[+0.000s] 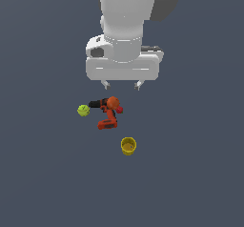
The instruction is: Pick up a designated object from a clutter of objects.
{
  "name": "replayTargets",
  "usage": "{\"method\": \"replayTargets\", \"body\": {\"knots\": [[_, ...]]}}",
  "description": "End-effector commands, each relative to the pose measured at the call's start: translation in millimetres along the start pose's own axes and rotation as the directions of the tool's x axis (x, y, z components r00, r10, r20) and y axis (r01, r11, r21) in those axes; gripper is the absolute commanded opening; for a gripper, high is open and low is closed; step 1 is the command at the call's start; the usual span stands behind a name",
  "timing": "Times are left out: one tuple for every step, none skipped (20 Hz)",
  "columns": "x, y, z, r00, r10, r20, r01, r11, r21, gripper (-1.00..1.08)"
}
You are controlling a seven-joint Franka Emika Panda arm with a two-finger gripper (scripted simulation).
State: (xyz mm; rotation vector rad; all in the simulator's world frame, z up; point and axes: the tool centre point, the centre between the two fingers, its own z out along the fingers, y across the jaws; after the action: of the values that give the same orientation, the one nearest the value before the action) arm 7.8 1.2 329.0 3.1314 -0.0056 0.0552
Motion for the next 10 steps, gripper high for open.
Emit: {"method": "replayTargets", "body": {"knots": [[0, 0, 0, 1.000, 0.000, 0.000, 0.000, 1.000, 0.000, 1.00], [0, 0, 0, 1.000, 0.001, 0.000, -0.001, 1.000, 0.001, 1.00], [0, 2, 0, 1.000, 0.006, 0.000, -0.006, 1.000, 0.002, 1.00], [1, 4, 0, 1.000, 0.013, 0.000, -0.013, 1.000, 0.005, 1.00], [2, 8, 0, 1.000, 0.023, -0.001, -0.023, 1.000, 0.008, 1.00], [3, 12, 0, 0.999, 0.037, -0.001, -0.037, 0.999, 0.013, 1.00], [4, 15, 0, 0.999, 0.050, -0.002, -0.050, 0.999, 0.017, 1.00], [5, 18, -1, 0.998, 0.060, -0.002, -0.060, 0.998, 0.020, 1.00], [5, 20, -2, 0.998, 0.067, -0.002, -0.067, 0.998, 0.023, 1.00], [6, 20, -3, 0.997, 0.071, -0.003, -0.071, 0.997, 0.024, 1.00]]}}
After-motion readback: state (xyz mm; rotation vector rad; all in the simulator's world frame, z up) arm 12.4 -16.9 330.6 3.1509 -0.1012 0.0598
